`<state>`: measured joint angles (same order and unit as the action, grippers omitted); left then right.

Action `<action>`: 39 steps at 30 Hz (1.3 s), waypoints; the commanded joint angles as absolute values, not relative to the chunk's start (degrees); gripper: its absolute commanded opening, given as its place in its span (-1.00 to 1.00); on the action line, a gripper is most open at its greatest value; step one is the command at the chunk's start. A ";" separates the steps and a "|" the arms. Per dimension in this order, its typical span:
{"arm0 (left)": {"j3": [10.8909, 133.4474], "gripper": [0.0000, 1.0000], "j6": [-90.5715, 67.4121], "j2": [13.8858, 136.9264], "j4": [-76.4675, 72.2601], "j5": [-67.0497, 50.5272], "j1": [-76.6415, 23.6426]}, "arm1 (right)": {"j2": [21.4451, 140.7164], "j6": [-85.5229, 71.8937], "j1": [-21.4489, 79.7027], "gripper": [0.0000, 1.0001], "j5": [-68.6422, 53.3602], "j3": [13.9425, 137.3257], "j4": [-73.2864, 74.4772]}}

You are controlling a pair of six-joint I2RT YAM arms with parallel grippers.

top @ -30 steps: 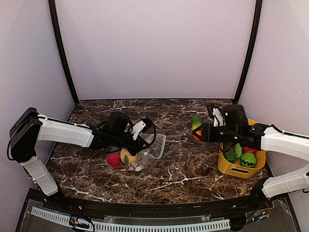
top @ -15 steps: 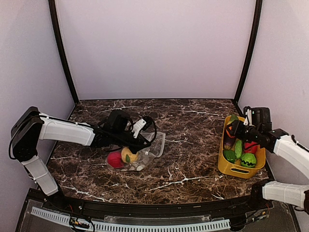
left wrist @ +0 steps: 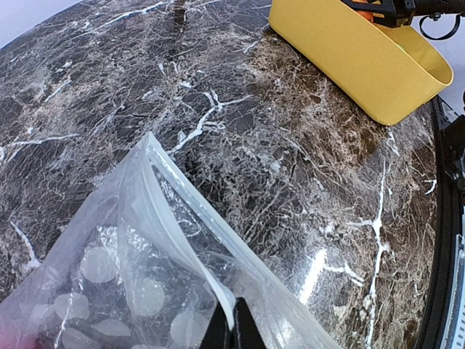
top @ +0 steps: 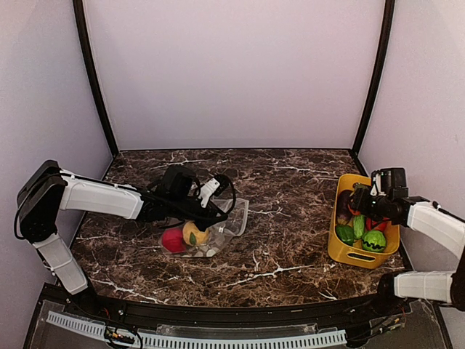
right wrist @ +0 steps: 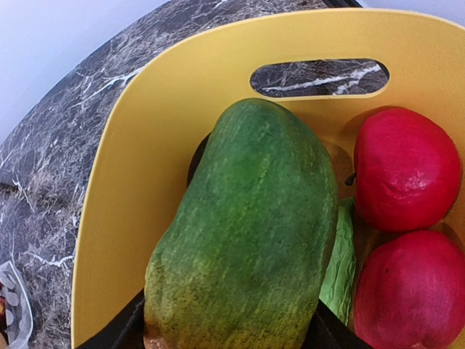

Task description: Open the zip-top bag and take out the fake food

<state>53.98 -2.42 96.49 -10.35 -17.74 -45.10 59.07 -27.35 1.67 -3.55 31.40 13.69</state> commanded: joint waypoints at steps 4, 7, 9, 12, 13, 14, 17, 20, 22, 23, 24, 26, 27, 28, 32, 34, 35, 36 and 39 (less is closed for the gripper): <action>54.67 -0.99 -2.46 94.70 -8.61 -17.64 -44.67 | 58.90 -25.02 1.02 0.61 -5.08 31.08 10.72; 54.61 -0.99 -2.45 94.32 -8.26 -17.54 -44.66 | 56.84 -22.37 1.05 0.68 -6.48 32.51 11.80; 54.90 -0.99 -2.46 94.03 -7.56 -17.62 -44.68 | 54.35 -19.23 1.67 0.68 -8.28 33.12 11.84; 55.23 -0.99 -2.43 93.59 -6.73 -17.71 -44.65 | 49.97 -16.26 3.59 0.68 -11.34 34.03 11.72; 55.23 -0.99 -2.58 93.47 -6.47 -17.70 -44.60 | 48.93 -15.81 4.32 0.68 -12.88 34.08 11.32; 55.30 -0.99 -2.61 93.13 -6.23 -17.67 -44.55 | 48.16 -15.54 5.23 0.68 -14.49 34.10 10.68; 55.67 -0.98 -2.42 91.99 -4.90 -17.40 -44.54 | 47.22 -15.37 8.55 0.66 -19.99 33.04 6.36; 55.89 -0.99 -1.68 90.82 -3.78 -17.83 -44.56 | 49.03 -16.04 13.28 0.63 -22.89 31.65 1.18; 56.15 -0.98 -1.03 89.76 -2.48 -18.63 -44.54 | 51.55 -15.83 18.53 0.61 -22.77 31.17 -2.10; 56.24 -0.99 -0.59 88.91 -2.07 -18.94 -44.55 | 53.10 -15.64 20.76 0.60 -22.29 31.13 -3.33; 56.36 -0.99 -0.47 88.44 -1.20 -19.48 -44.56 | 54.68 -15.50 22.88 0.59 -22.10 31.31 -4.95; 56.31 -0.99 0.42 86.97 -0.53 -19.56 -44.63 | 58.44 -15.31 26.52 0.56 -22.45 31.43 -7.95; 56.54 -0.98 1.82 86.36 0.66 -19.67 -44.64 | 60.32 -15.17 28.26 0.55 -22.58 31.56 -9.27; 57.09 -0.98 2.67 86.12 2.87 -21.48 -44.65 | 62.33 -14.76 29.89 0.54 -22.42 31.99 -10.47; 56.02 -0.99 3.63 83.41 2.23 -25.20 -44.62 | 70.22 -13.10 35.90 0.48 -22.44 34.11 -14.10; 55.10 -0.99 3.20 82.74 0.84 -27.26 -44.72 | 72.98 -13.05 38.26 0.42 -23.43 34.77 -16.92; 54.95 -0.98 3.14 82.72 0.73 -28.04 -44.69 | 74.22 -12.92 39.35 0.38 -23.73 35.32 -18.04; 55.03 -0.99 3.40 82.97 1.32 -28.48 -44.76 | 75.54 -12.68 40.58 0.35 -23.89 36.02 -18.84; 55.10 -0.99 4.32 83.67 3.12 -28.60 -45.13 | 79.47 -11.11 44.52 0.28 -23.77 38.60 -20.93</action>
